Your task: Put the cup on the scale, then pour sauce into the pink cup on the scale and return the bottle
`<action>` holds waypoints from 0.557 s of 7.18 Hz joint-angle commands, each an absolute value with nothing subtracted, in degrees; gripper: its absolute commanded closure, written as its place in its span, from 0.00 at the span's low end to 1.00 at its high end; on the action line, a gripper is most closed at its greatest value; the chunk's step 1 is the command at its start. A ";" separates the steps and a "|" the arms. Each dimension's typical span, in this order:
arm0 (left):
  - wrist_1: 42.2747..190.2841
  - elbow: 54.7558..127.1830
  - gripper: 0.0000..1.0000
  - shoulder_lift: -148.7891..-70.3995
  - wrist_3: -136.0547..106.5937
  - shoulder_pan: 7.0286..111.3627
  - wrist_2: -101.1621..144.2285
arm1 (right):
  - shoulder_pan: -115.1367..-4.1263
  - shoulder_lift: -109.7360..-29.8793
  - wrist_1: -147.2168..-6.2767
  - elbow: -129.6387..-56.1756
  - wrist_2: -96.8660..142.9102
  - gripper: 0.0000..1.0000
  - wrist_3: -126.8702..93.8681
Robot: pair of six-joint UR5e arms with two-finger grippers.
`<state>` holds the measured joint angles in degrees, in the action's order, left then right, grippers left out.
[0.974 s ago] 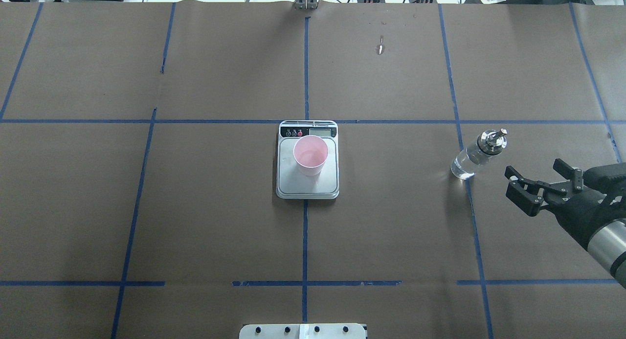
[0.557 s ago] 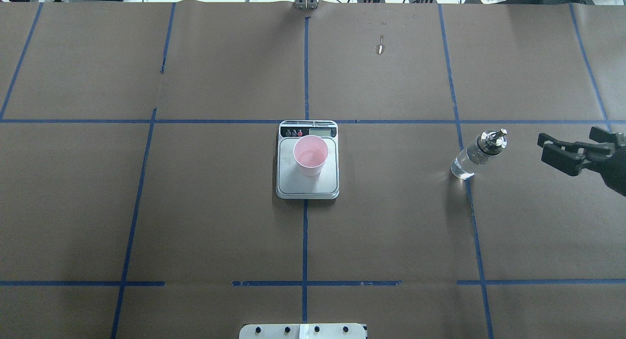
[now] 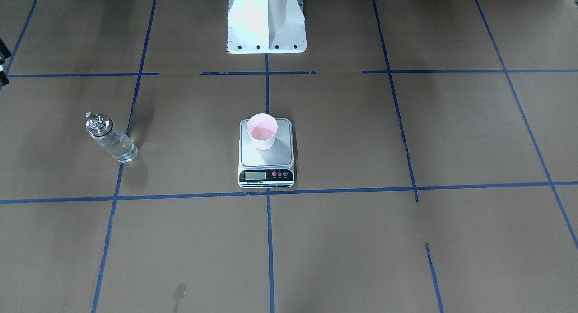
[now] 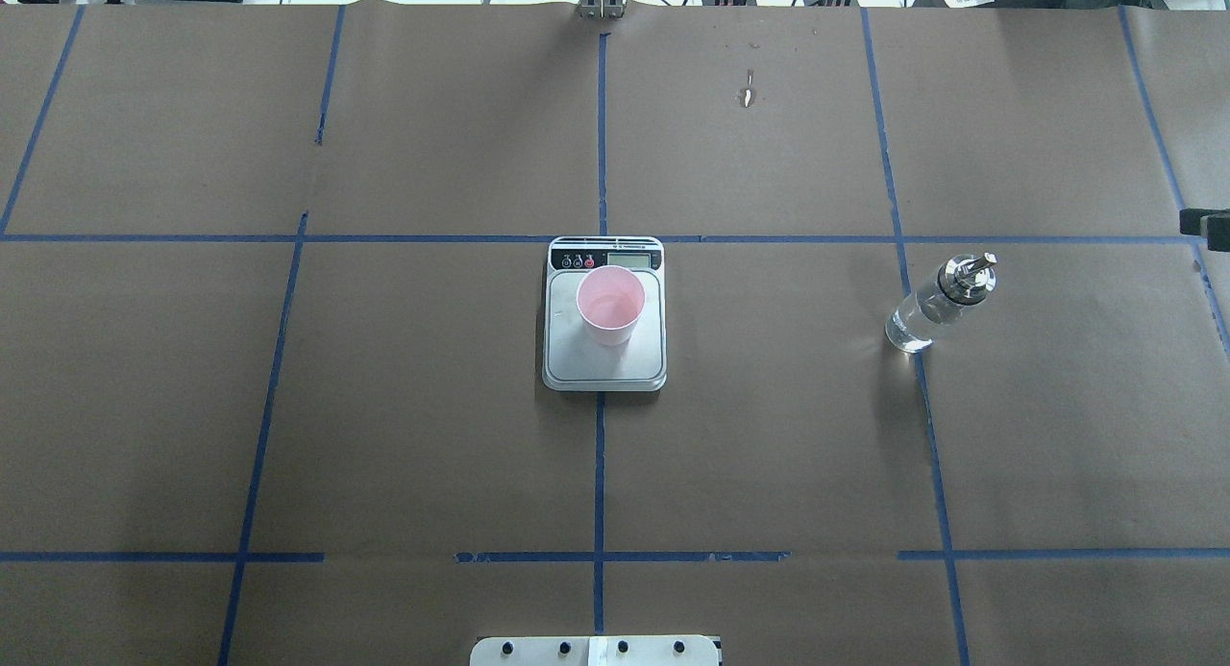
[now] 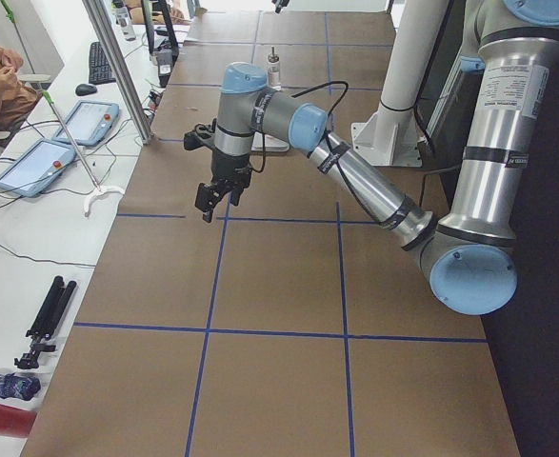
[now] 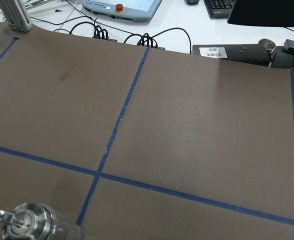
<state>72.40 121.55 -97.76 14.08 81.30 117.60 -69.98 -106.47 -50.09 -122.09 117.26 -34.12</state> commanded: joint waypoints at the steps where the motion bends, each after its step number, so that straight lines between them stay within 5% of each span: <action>1: 72.25 121.12 0.00 -97.47 14.24 81.30 117.86 | -80.66 -102.75 -50.01 -115.41 127.17 0.00 -21.33; 4: 72.25 119.54 0.00 -96.86 14.76 82.87 121.70 | -84.47 -103.27 -67.65 -116.36 127.44 0.00 -7.96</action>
<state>72.19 120.38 -97.08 14.54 82.02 119.38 -84.10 -103.35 -57.42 -115.56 127.19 -13.50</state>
